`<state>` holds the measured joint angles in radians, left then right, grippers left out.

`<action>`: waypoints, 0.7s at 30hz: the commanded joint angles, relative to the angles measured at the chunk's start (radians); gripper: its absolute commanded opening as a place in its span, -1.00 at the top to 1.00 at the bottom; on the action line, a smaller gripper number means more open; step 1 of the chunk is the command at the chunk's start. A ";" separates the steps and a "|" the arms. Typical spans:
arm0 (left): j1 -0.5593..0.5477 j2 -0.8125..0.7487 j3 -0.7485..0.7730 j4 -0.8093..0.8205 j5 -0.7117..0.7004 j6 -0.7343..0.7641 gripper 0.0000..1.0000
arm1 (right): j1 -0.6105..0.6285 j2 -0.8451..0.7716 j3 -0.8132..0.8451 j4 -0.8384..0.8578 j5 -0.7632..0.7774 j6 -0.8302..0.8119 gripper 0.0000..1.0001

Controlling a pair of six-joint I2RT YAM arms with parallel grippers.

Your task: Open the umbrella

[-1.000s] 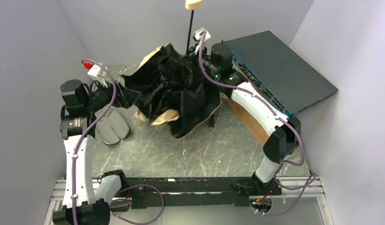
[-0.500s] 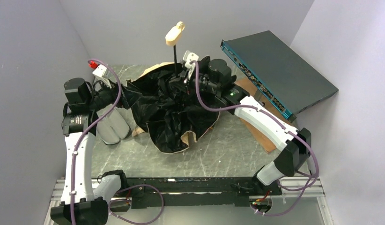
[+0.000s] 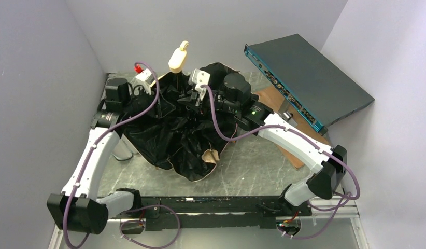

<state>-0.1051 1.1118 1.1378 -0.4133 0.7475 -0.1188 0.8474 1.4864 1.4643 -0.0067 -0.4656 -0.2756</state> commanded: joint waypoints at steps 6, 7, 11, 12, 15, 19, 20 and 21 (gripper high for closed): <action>-0.051 0.156 0.172 -0.109 -0.561 0.236 -0.16 | 0.031 -0.120 0.044 0.012 0.087 -0.094 1.00; -0.037 0.171 0.179 -0.117 -0.578 0.241 -0.18 | 0.031 -0.127 0.042 0.011 0.092 -0.103 1.00; 0.036 0.171 0.184 -0.090 -0.393 0.227 -0.33 | 0.030 -0.148 0.017 -0.017 0.097 -0.125 1.00; 0.036 0.144 0.176 -0.062 -0.305 0.243 -0.41 | 0.030 -0.146 0.015 -0.019 0.096 -0.122 1.00; 0.017 0.026 0.097 0.123 -0.102 0.219 -0.48 | 0.029 -0.134 0.015 -0.014 0.095 -0.105 1.00; -0.028 -0.035 0.107 0.224 -0.018 0.080 -0.42 | 0.030 -0.112 0.038 -0.021 0.106 -0.089 1.00; -0.046 -0.022 0.121 0.220 0.006 0.048 -0.41 | 0.030 -0.110 0.039 -0.014 0.104 -0.084 1.00; -0.066 -0.012 0.130 0.211 0.027 0.023 -0.40 | 0.030 -0.110 0.038 -0.003 0.100 -0.083 1.00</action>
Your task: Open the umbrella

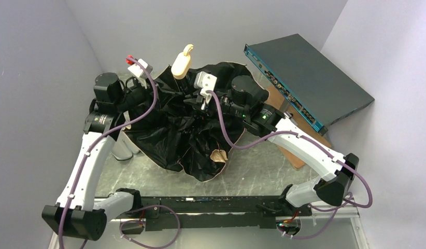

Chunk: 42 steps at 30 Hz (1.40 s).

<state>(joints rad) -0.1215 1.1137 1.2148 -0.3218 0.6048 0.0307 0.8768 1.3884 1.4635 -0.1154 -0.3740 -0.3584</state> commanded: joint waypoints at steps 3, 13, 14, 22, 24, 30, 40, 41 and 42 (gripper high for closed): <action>-0.100 0.030 0.045 0.127 0.180 -0.200 -0.34 | 0.002 -0.018 0.038 0.145 -0.011 0.013 1.00; -0.158 0.187 0.026 0.140 0.146 -0.317 -0.36 | 0.003 -0.040 0.034 0.165 -0.059 0.023 1.00; -0.156 0.207 0.043 0.108 0.103 -0.295 -0.38 | 0.002 -0.040 0.035 0.163 -0.054 0.024 1.00; -0.002 0.327 0.207 0.068 -0.042 -0.178 -0.54 | -0.011 -0.060 0.033 0.140 -0.001 0.087 1.00; 0.033 0.356 0.269 0.056 0.047 -0.170 -0.67 | -0.025 -0.049 0.039 0.148 0.044 0.134 1.00; 0.076 0.198 0.212 0.277 0.246 -0.207 -0.89 | -0.151 0.016 0.093 0.131 0.076 0.349 1.00; 0.014 0.024 0.034 0.198 0.365 -0.208 -0.49 | -0.182 0.063 0.100 0.196 0.054 0.426 1.00; -0.014 0.022 0.021 0.185 0.355 -0.206 -0.43 | -0.181 0.074 0.113 0.198 0.053 0.431 1.00; -0.043 0.023 0.006 0.175 0.351 -0.198 -0.37 | -0.182 0.084 0.125 0.200 0.055 0.437 1.00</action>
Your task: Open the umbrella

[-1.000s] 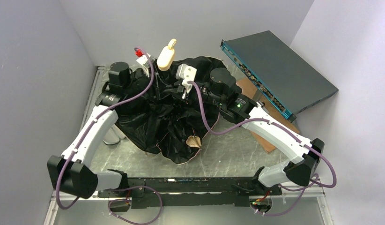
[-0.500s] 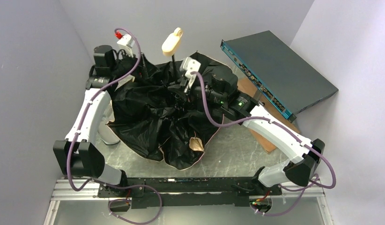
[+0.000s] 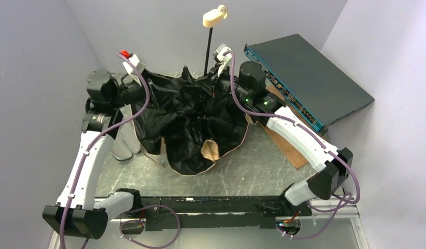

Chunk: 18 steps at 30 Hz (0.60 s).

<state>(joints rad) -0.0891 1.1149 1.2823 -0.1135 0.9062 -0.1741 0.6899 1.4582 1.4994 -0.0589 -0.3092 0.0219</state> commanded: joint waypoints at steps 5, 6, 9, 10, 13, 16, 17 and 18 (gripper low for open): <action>-0.190 0.022 -0.164 -0.015 0.010 0.025 -0.21 | 0.005 0.050 0.148 0.163 0.012 0.090 1.00; -0.202 0.026 -0.180 -0.019 0.009 0.034 -0.19 | 0.005 0.057 0.158 0.167 0.022 0.096 1.00; -0.237 0.040 -0.216 -0.100 -0.009 0.117 -0.17 | -0.006 0.072 0.193 0.177 0.040 0.118 1.00; -0.242 0.045 -0.238 -0.140 -0.034 0.140 -0.17 | -0.008 0.076 0.209 0.184 0.046 0.126 1.00; -0.240 0.055 -0.280 -0.210 -0.042 0.205 -0.15 | -0.012 0.084 0.240 0.198 0.050 0.116 1.00; -0.240 0.034 -0.325 -0.233 -0.066 0.231 -0.15 | -0.012 0.083 0.253 0.219 0.062 0.080 1.00; -0.239 0.026 -0.335 -0.242 -0.078 0.238 -0.16 | -0.013 0.082 0.252 0.227 0.067 0.066 1.00; -0.239 0.017 -0.339 -0.254 -0.096 0.249 -0.18 | -0.012 0.079 0.250 0.235 0.071 0.054 1.00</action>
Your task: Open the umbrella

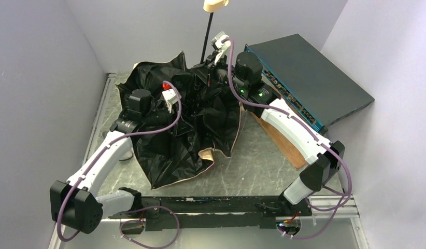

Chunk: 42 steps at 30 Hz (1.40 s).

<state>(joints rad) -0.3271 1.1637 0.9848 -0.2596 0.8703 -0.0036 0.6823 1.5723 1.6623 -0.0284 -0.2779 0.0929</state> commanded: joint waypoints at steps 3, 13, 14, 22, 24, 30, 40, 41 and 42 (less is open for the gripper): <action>0.021 -0.056 -0.029 -0.134 -0.049 0.104 -0.27 | -0.003 -0.052 0.058 0.236 0.036 -0.076 1.00; 0.099 -0.183 0.174 0.091 -0.001 0.016 -0.58 | 0.058 -0.119 -0.067 0.259 0.033 -0.250 1.00; 0.098 -0.173 0.185 0.133 -0.029 -0.041 -0.53 | 0.065 -0.124 -0.077 0.260 0.035 -0.246 1.00; 0.011 -0.049 0.105 0.321 -0.096 -0.186 -0.15 | 0.099 -0.112 -0.090 0.297 0.139 -0.141 1.00; -0.042 -0.045 0.053 0.333 -0.094 -0.152 -0.14 | 0.098 -0.100 -0.073 0.295 0.189 -0.114 1.00; -0.170 -0.032 -0.084 0.263 -0.206 -0.014 -0.11 | 0.084 -0.066 -0.012 0.292 0.247 -0.002 1.00; -0.157 -0.071 -0.074 0.094 -0.275 0.117 -0.62 | 0.052 -0.068 0.040 0.338 0.242 -0.117 1.00; -0.134 -0.091 -0.040 0.088 -0.231 0.112 -0.71 | 0.051 -0.075 0.030 0.336 0.221 -0.130 1.00; -0.111 -0.112 0.009 0.075 -0.189 0.111 -0.77 | 0.050 -0.084 0.020 0.332 0.187 -0.155 1.00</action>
<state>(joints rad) -0.4931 1.1137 0.8913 -0.0513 0.6273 0.0746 0.7521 1.5711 1.6020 0.1070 -0.0643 0.0109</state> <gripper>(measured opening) 0.832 0.112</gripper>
